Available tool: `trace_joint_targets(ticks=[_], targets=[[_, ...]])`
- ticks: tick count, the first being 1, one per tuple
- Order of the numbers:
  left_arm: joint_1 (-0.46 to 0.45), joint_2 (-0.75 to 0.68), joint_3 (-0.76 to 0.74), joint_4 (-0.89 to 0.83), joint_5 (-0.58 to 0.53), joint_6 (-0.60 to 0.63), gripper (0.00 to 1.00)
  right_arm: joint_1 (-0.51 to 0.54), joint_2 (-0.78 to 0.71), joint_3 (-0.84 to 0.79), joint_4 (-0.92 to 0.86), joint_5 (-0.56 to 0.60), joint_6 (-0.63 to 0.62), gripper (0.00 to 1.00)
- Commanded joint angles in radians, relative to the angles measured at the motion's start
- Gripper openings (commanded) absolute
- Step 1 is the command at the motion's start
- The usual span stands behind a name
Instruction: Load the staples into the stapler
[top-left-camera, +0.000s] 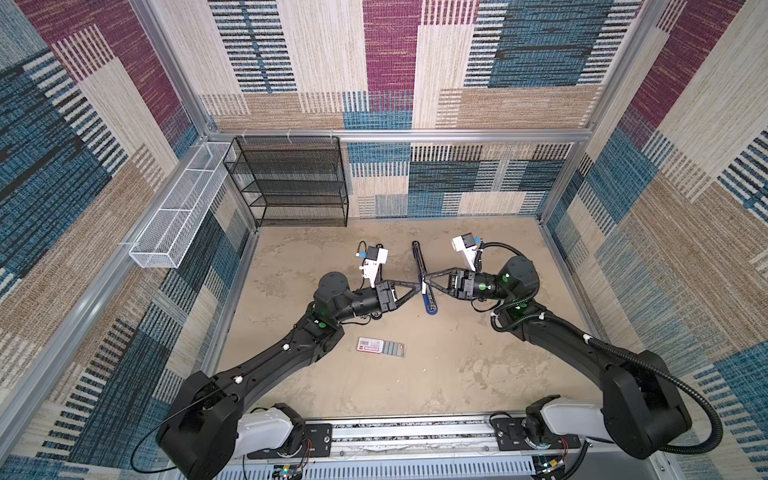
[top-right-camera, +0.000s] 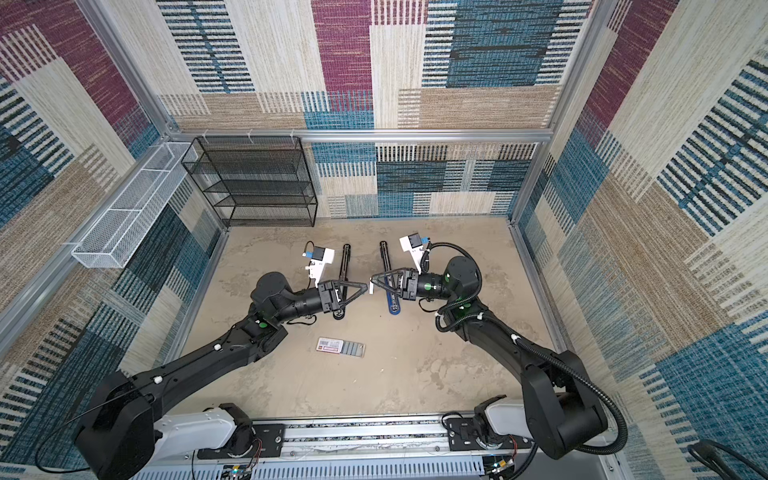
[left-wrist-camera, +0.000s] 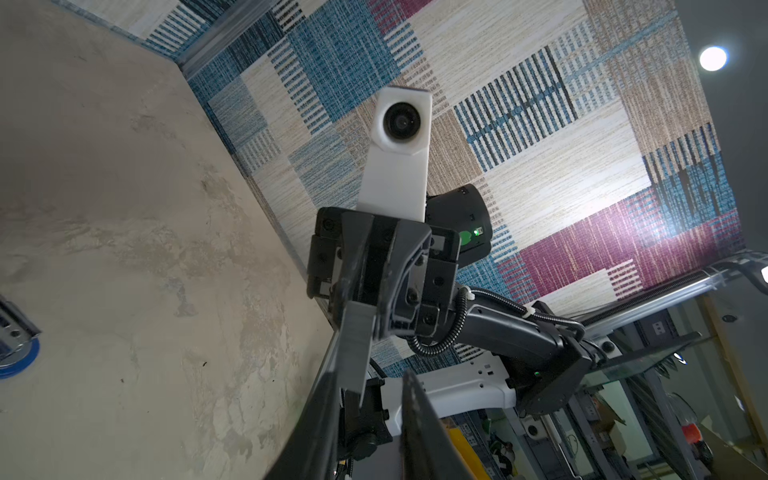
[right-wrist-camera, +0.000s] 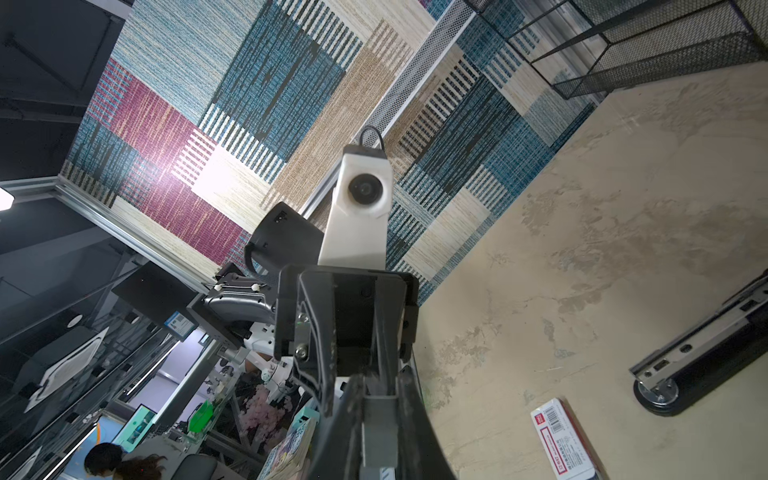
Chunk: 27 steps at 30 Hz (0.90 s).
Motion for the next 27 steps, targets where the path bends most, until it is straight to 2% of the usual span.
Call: trace_joint_targets(ticks=[1, 8, 10, 13, 19, 27], targets=[[0.025, -0.06, -0.026, -0.153, -0.078, 0.073, 0.31, -0.009, -0.009, 0.032, -0.13, 0.02, -0.098, 0.16], [0.041, -0.163, 0.05, -0.739, -0.364, 0.293, 0.37, -0.027, 0.015, 0.154, -0.507, 0.142, -0.361, 0.16], [0.041, -0.152, 0.08, -0.836, -0.415, 0.331, 0.38, -0.028, 0.033, 0.183, -0.579, 0.195, -0.416, 0.17], [0.04, -0.113, 0.103, -0.883, -0.424, 0.36, 0.39, -0.028, 0.06, 0.219, -0.647, 0.275, -0.478, 0.17], [0.035, 0.018, 0.158, -0.899, -0.343, 0.398, 0.43, -0.027, 0.135, 0.312, -0.794, 0.479, -0.584, 0.16], [0.014, 0.144, 0.203, -0.869, -0.31, 0.415, 0.47, -0.027, 0.251, 0.393, -0.885, 0.701, -0.636, 0.15]])
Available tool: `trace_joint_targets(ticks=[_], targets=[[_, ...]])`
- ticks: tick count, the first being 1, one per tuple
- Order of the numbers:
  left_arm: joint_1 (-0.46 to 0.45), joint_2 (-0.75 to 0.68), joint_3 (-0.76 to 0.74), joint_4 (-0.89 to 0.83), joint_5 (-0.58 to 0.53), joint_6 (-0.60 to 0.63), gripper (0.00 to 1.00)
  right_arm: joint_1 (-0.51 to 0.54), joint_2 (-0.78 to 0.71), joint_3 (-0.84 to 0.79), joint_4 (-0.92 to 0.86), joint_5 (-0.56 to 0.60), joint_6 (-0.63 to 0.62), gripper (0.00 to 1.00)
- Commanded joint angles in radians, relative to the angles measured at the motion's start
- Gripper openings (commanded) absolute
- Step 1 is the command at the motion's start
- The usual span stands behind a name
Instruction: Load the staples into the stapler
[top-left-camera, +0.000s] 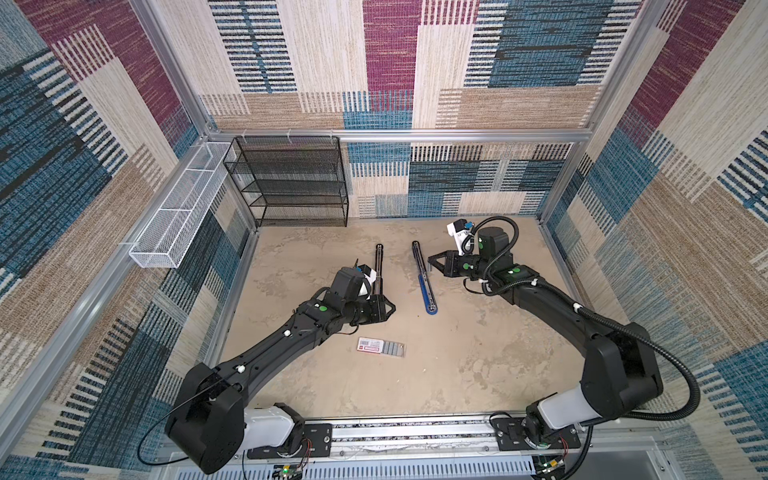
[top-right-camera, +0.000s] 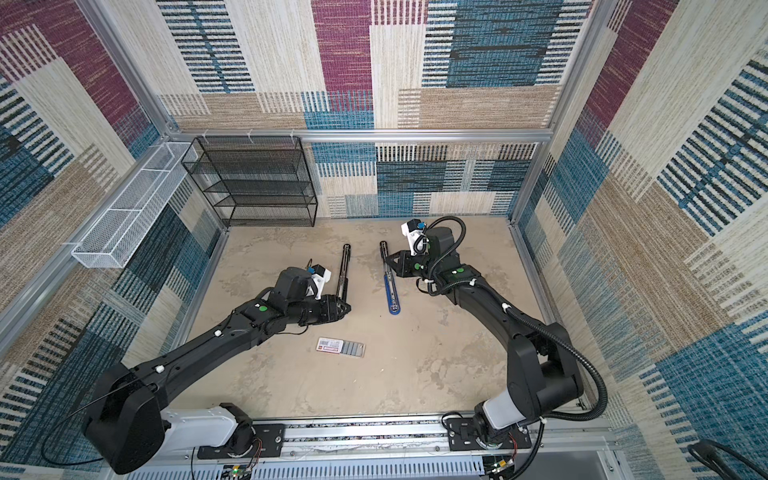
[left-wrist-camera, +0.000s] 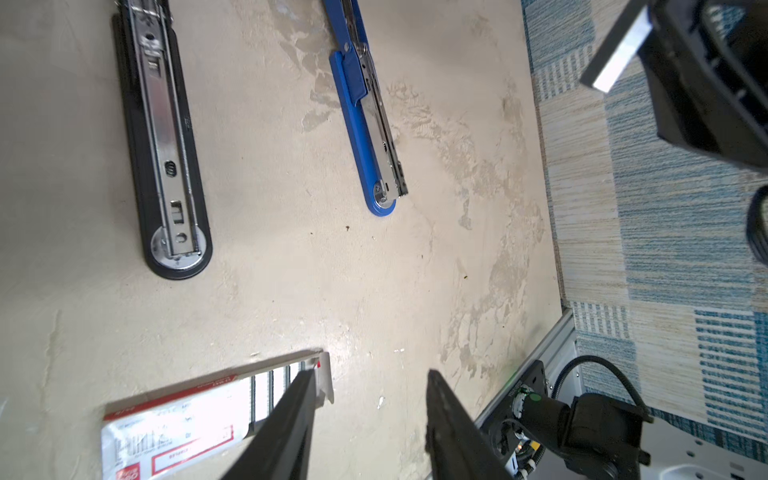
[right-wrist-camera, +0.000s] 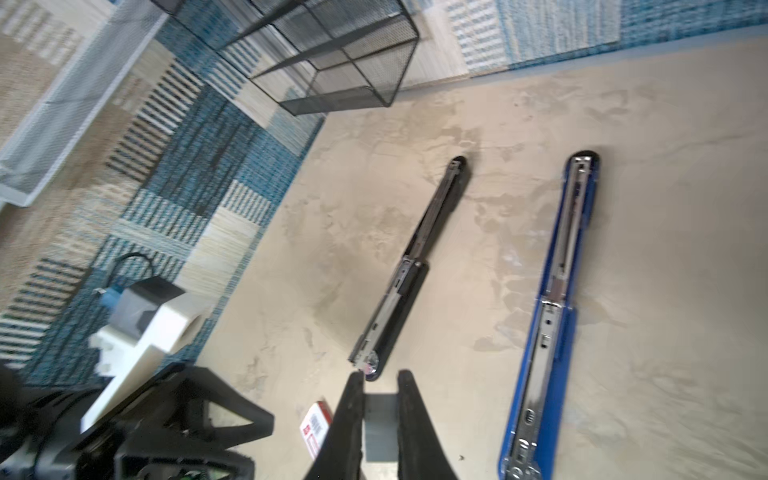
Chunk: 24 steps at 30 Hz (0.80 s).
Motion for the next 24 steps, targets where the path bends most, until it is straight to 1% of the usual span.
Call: trace_joint_targets(ticks=[1, 6, 9, 11, 17, 24], targets=[[-0.007, 0.027, 0.023, 0.008, 0.02, 0.039, 0.47, 0.002, 0.041, 0.032, -0.057, 0.147, -0.044, 0.16], [-0.021, 0.065, 0.051, -0.004, -0.011, 0.054, 0.48, 0.008, 0.117, 0.079, -0.101, 0.249, -0.046, 0.16], [-0.031, 0.089, 0.066, -0.014, -0.034, 0.068, 0.51, 0.022, 0.165, 0.112, -0.126, 0.301, -0.045, 0.16], [-0.037, 0.104, 0.072, -0.015, -0.044, 0.076, 0.53, 0.032, 0.193, 0.128, -0.133, 0.323, -0.046, 0.16], [-0.05, 0.122, 0.082, -0.017, -0.087, 0.094, 0.53, 0.071, 0.262, 0.172, -0.143, 0.394, -0.054, 0.16], [-0.05, 0.124, 0.076, -0.023, -0.09, 0.088, 0.53, 0.102, 0.331, 0.22, -0.16, 0.461, -0.067, 0.16]])
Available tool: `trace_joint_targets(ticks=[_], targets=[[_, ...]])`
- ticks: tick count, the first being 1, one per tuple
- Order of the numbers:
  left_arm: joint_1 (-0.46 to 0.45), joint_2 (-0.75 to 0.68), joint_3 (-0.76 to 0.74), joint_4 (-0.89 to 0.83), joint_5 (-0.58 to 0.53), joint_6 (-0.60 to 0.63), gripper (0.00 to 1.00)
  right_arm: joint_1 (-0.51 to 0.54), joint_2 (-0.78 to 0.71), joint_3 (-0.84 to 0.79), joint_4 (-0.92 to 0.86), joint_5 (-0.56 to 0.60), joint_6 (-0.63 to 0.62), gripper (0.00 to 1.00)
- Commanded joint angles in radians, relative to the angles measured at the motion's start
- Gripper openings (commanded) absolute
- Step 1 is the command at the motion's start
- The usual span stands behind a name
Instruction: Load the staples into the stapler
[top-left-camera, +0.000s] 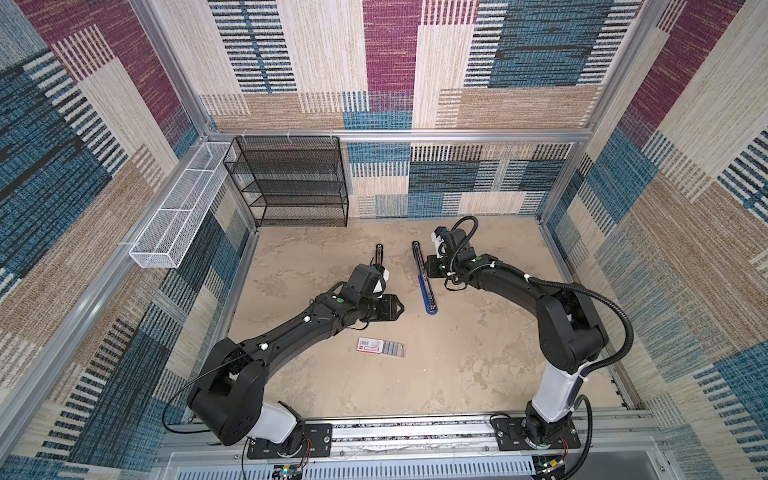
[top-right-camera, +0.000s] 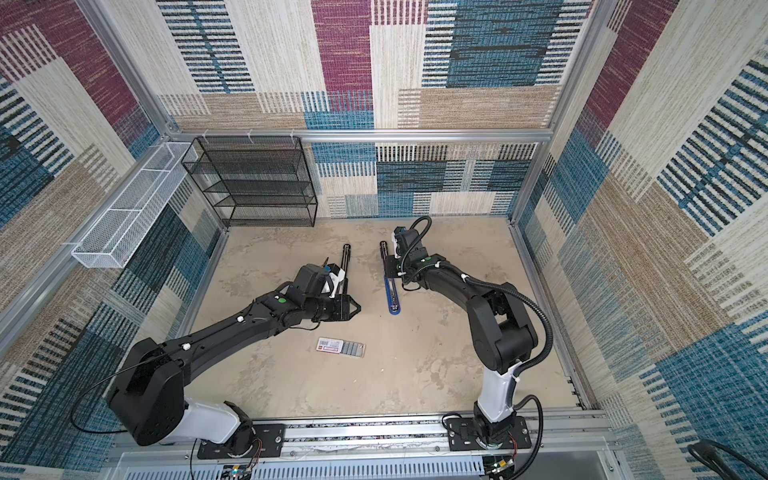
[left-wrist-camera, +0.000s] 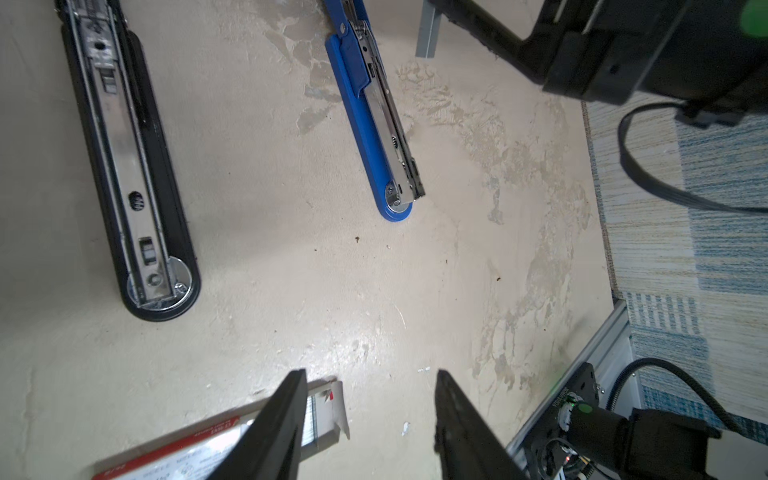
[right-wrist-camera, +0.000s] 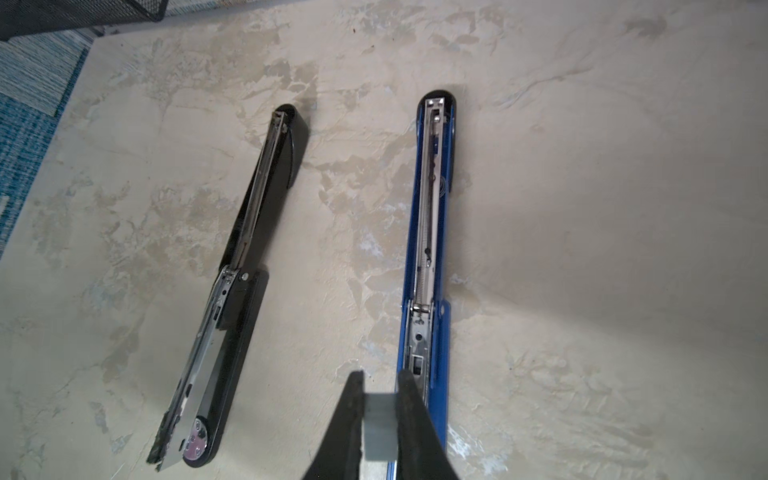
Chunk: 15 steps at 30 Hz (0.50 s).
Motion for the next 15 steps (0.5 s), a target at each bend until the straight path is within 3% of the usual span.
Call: trace_joint_targets(ticks=[1, 15], targets=[[0.002, -0.001, 0.001, -0.019, -0.019, 0.019, 0.53, 0.008, 0.021, 0.022, -0.019, 0.076, -0.019, 0.16], [0.002, 0.002, -0.013, -0.007, -0.006, 0.009, 0.52, 0.031, 0.09, 0.073, -0.045, 0.109, -0.027, 0.16]])
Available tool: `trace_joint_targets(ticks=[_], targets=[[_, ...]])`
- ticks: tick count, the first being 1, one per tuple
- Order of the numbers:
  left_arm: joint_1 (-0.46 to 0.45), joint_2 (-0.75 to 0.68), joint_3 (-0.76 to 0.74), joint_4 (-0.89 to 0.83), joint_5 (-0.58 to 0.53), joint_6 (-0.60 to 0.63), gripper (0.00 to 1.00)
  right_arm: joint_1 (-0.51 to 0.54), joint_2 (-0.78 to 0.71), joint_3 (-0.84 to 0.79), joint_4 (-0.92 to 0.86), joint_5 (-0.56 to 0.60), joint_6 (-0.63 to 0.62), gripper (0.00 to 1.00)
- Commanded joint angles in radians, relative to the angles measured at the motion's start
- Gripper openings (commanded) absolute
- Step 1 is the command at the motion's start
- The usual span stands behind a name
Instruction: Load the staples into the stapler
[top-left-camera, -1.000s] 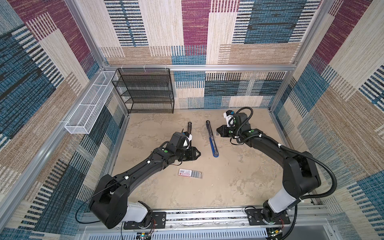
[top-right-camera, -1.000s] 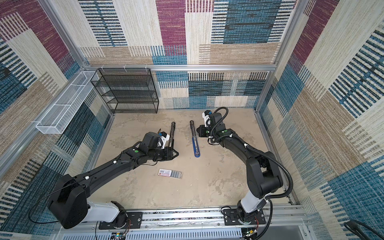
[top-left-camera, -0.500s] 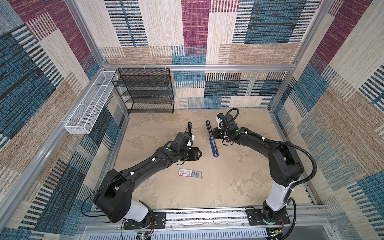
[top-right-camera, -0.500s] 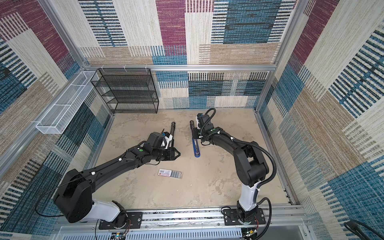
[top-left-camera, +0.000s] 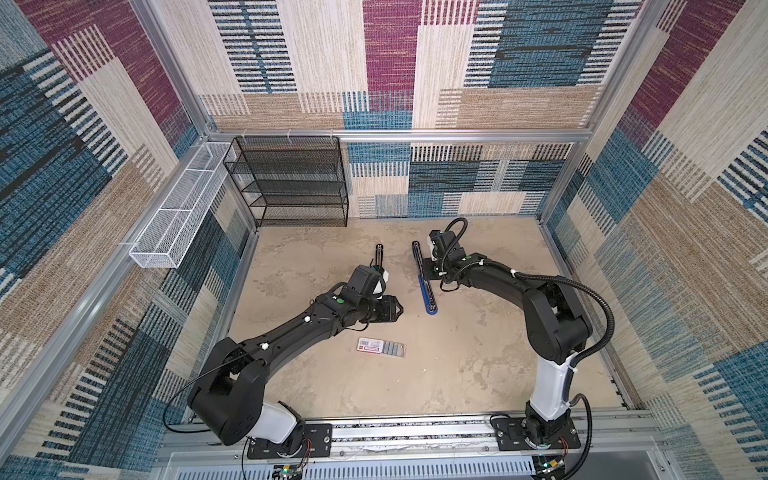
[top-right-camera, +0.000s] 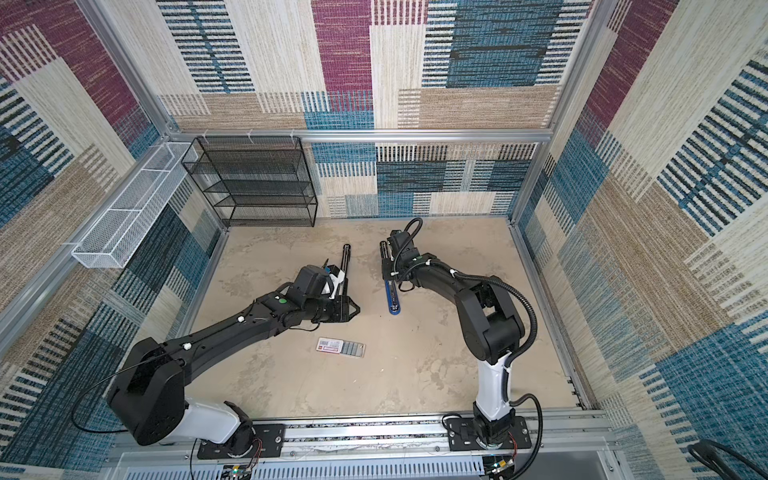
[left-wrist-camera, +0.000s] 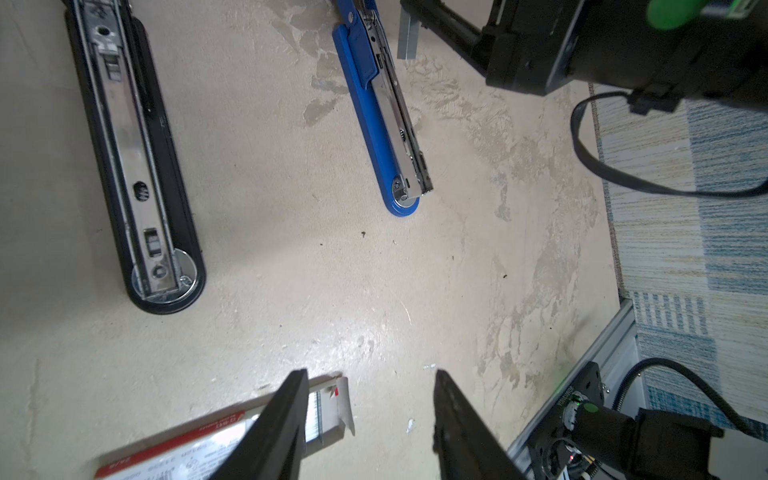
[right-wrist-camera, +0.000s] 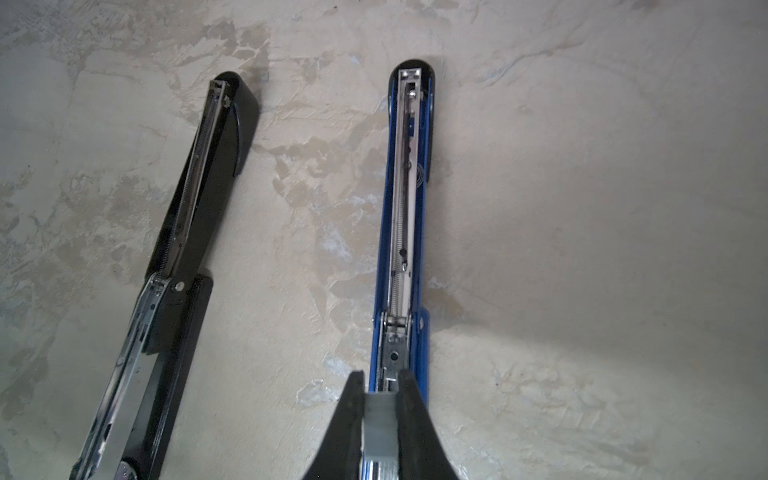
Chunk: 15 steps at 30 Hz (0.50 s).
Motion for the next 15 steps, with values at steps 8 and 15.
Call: trace_joint_targets(ticks=[8, 15], targets=[[0.001, 0.0, -0.013, 0.005, 0.001, 0.001, 0.52, 0.012, 0.031, 0.027, -0.013, 0.049, -0.008, 0.16], [0.001, -0.001, -0.019, 0.007, 0.003, -0.001, 0.51, 0.013, 0.043, 0.03, -0.018, 0.07, -0.014, 0.16]])
